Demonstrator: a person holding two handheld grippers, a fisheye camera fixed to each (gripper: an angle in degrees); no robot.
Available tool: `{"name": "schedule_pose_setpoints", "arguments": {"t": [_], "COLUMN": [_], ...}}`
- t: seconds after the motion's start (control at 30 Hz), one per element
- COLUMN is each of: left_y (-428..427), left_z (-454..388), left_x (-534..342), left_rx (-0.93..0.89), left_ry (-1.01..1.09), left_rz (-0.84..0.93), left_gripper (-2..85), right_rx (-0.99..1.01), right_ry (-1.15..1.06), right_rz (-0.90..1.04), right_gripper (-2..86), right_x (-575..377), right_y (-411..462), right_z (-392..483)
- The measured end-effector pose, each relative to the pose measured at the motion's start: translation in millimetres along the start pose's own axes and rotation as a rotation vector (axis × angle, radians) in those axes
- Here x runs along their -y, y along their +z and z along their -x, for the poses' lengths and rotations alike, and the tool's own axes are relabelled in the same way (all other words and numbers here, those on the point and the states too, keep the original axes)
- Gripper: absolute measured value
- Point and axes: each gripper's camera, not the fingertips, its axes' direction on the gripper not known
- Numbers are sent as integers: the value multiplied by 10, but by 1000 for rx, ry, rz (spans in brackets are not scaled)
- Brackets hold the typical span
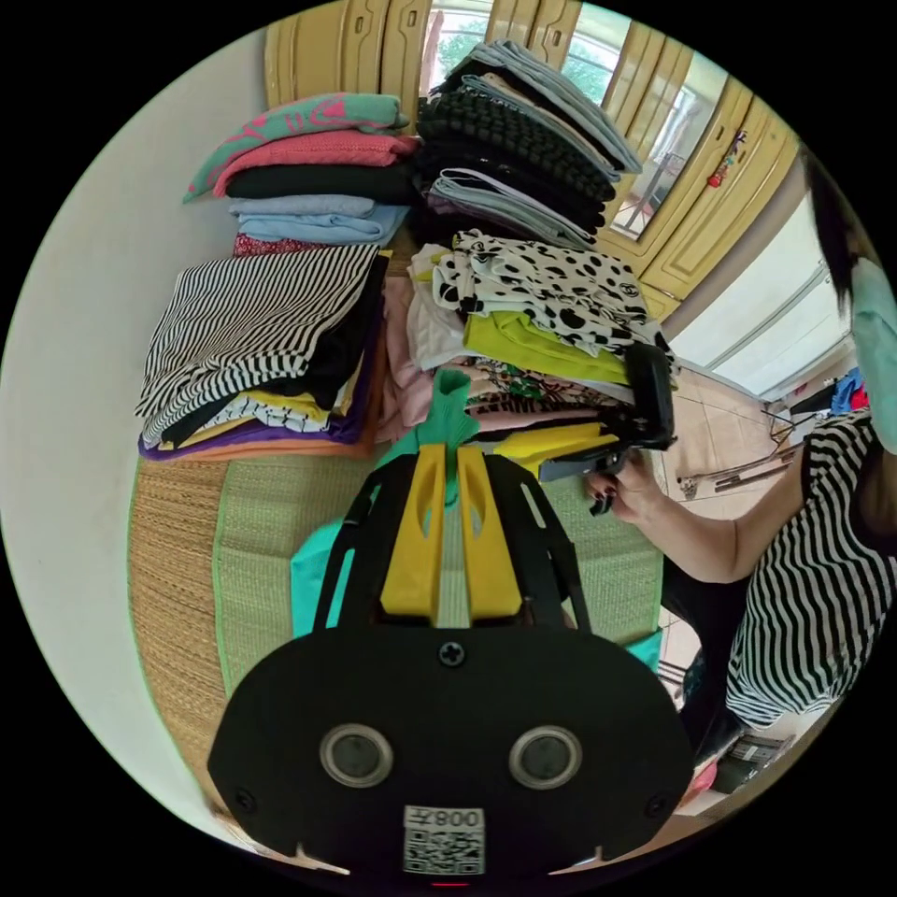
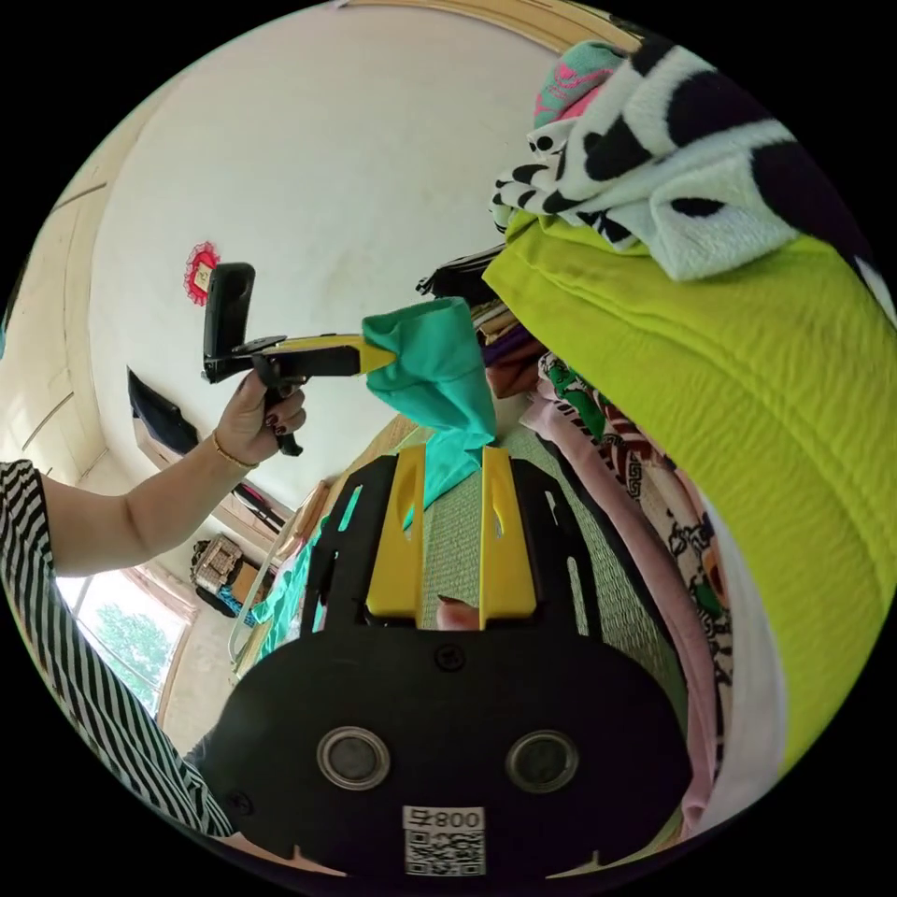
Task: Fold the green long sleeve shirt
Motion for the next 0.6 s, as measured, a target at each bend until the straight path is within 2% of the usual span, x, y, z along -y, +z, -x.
{"name": "schedule_pose_setpoints", "arguments": {"t": [0.2,0.33,0.6], "left_y": [-313,-317,-341], "left_z": [86,108,278], "left_x": [-428,-626,-1025], "left_rx": [-116,-165,-160], "left_ry": [-16,3,-4], "left_rz": [11,48,82], "left_gripper": [22,22,21], "right_rx": [148,167,207], "right_ry": [-98,-167,-261], "right_rz": [-12,23,55], "right_gripper": [127,126,50], "right_x": [66,118,212], "right_y": [-23,68,215], "right_z": [62,198,461]}}
